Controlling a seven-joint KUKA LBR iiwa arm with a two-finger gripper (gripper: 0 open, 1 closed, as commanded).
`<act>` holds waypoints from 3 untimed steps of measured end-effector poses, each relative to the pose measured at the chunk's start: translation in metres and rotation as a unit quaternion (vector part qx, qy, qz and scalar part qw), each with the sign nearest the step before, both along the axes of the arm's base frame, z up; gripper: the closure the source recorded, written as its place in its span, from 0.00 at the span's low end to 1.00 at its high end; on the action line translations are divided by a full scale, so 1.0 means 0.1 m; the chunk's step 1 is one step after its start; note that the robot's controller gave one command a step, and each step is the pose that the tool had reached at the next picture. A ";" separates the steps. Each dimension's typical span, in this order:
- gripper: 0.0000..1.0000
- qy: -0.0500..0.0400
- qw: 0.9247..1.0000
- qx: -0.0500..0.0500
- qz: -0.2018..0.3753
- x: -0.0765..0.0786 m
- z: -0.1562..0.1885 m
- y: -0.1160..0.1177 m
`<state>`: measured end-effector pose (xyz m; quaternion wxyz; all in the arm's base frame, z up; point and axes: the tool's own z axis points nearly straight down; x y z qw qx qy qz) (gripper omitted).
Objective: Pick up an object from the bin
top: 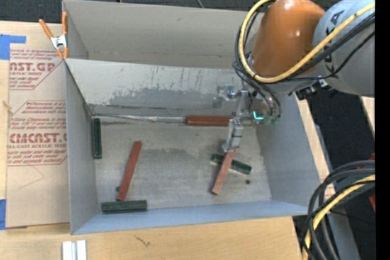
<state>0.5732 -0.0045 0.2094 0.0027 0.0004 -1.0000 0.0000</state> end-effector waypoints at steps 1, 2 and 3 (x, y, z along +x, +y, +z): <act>0.00 -0.004 1.000 0.000 0.000 0.02 0.04 0.00; 0.00 -0.007 0.999 0.000 0.034 -0.07 -0.36 -0.17; 0.00 -0.005 0.997 0.000 0.079 -0.16 -1.00 -0.58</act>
Offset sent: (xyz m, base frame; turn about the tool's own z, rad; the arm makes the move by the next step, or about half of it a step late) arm -0.0295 -0.0556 -0.1231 -0.1948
